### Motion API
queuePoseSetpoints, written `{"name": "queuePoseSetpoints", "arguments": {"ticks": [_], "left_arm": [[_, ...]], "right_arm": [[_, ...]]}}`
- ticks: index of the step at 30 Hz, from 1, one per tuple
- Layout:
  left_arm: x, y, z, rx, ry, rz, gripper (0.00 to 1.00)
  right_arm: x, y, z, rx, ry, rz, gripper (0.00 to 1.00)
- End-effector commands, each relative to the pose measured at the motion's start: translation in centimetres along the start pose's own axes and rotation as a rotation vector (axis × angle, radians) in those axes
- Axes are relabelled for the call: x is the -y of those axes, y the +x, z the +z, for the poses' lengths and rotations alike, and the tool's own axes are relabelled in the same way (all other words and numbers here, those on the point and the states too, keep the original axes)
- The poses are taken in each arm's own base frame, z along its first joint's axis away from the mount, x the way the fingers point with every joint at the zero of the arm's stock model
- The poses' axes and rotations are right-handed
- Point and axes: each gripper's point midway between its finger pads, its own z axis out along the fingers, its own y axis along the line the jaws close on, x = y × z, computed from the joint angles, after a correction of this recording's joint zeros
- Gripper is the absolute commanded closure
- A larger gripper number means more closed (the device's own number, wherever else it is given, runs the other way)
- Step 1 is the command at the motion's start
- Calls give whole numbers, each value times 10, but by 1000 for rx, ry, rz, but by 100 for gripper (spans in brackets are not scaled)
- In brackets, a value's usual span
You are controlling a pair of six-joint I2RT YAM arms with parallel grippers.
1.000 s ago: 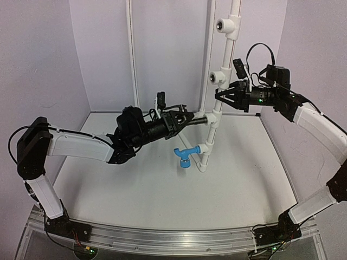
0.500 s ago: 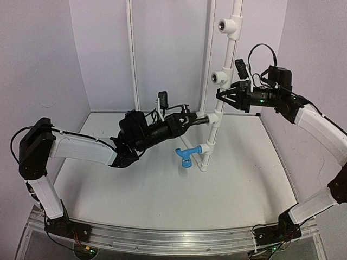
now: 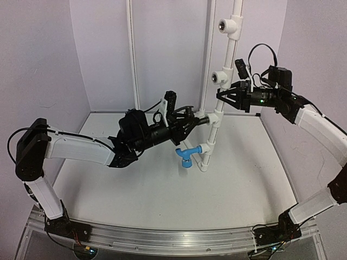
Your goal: Install the water faucets
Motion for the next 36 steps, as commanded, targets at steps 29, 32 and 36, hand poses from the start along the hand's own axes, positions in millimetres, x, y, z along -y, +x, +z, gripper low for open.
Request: {"name": "queuePoseSetpoints", "arguments": {"ticks": [29,32,36], "left_arm": [[-32,44,-20,-420,-20,1532,100],[-35,35,-23,-428,-44,1562,100],[-39,34,-25,-445,-65,1594,100]], "right_arm": [[-18,22,7,-88,-77,202,100],[-18,22,8,-91,-77,201,100],[-18,22,8,-92,-75,198,100]]}}
